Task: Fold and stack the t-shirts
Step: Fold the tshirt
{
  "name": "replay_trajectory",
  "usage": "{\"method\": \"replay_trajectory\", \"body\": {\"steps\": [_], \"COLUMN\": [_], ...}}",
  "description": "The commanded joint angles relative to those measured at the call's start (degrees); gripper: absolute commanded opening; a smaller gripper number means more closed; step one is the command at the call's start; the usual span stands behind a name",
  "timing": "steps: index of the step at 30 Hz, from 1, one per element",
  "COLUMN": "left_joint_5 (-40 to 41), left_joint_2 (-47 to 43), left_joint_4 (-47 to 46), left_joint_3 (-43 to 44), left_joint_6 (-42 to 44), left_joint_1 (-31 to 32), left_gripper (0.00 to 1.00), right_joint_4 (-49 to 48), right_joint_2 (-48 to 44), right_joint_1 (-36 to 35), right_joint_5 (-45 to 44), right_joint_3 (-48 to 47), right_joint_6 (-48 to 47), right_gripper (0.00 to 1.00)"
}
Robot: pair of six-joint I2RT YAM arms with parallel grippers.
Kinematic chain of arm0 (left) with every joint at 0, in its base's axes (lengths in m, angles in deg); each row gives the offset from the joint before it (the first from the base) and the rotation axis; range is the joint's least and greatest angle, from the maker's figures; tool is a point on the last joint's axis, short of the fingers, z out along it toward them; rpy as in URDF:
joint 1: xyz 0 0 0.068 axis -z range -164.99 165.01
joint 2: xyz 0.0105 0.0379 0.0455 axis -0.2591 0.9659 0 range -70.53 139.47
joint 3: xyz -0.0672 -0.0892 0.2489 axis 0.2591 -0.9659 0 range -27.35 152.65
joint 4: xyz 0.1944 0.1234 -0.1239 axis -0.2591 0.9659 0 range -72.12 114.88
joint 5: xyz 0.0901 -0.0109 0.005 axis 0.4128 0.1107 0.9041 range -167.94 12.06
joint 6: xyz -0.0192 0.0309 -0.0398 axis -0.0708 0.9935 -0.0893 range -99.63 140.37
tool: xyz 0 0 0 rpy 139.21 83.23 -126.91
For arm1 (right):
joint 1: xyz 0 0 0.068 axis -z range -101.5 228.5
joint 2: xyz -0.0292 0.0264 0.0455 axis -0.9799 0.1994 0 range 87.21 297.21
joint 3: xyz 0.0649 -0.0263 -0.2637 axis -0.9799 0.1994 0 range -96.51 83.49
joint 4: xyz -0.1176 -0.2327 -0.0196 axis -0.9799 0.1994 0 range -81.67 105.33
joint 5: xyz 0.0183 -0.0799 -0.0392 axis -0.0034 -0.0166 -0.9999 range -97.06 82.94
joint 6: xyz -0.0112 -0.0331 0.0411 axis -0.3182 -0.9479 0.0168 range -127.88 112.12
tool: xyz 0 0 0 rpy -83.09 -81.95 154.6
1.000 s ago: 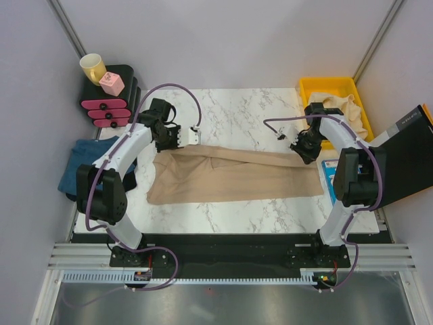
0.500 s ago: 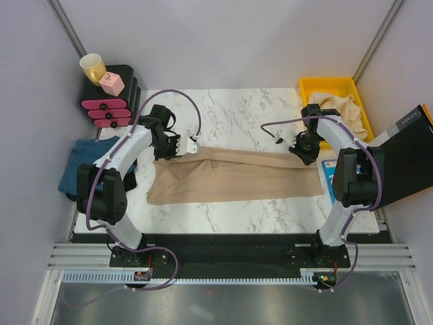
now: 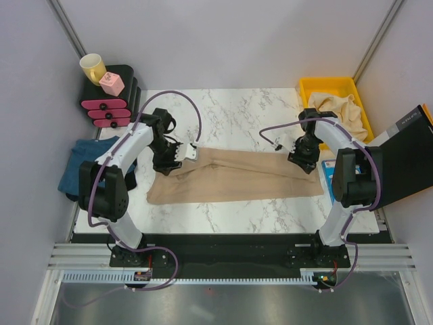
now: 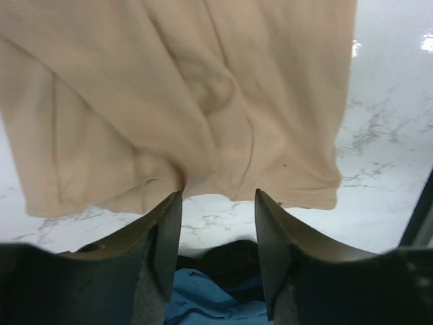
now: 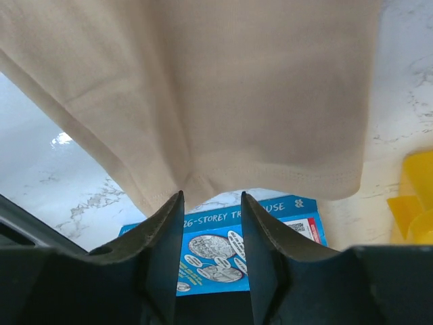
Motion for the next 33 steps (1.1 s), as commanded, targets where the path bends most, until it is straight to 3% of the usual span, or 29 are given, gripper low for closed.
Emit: {"method": "replay_trajectory", "body": {"steps": [1, 4, 13, 17, 22, 27, 33], "left_joint_5": [-1.6, -1.2, 0.8, 3.5, 0.9, -1.6, -3.5], "left_joint_2": [1.4, 1.0, 5.6, 7.9, 14.0, 13.0, 12.8], "left_joint_4": [7.4, 8.1, -5.3, -16.3, -16.4, -16.5, -16.5], "left_joint_3": [4.0, 6.4, 17.3, 12.4, 15.8, 14.8, 13.1], "left_joint_6": [2.5, 2.6, -4.7, -5.9, -7.6, -8.6, -10.5], "left_joint_1": [0.2, 0.2, -2.6, -2.5, -2.3, -2.3, -2.3], "left_gripper": [0.59, 0.64, 0.58, 0.44, 0.47, 0.48, 0.47], "right_joint_4": [2.8, 3.4, 6.4, 5.8, 8.6, 8.8, 4.6], "right_joint_2": [-1.5, -1.3, 4.3, 8.5, 15.2, 20.2, 19.7], "right_joint_1": [-0.2, -0.2, -0.9, -2.5, -7.4, -11.6, -11.7], "right_joint_5": [-0.8, 0.0, 9.3, 12.1, 19.8, 25.3, 23.2], "right_joint_3": [-0.6, -2.6, -18.3, -23.8, -34.2, -41.6, -38.2], "right_joint_6": [-1.6, -1.4, 4.9, 8.4, 11.0, 14.9, 16.5], "right_gripper": [0.47, 0.48, 0.45, 0.28, 0.41, 0.43, 0.43]}}
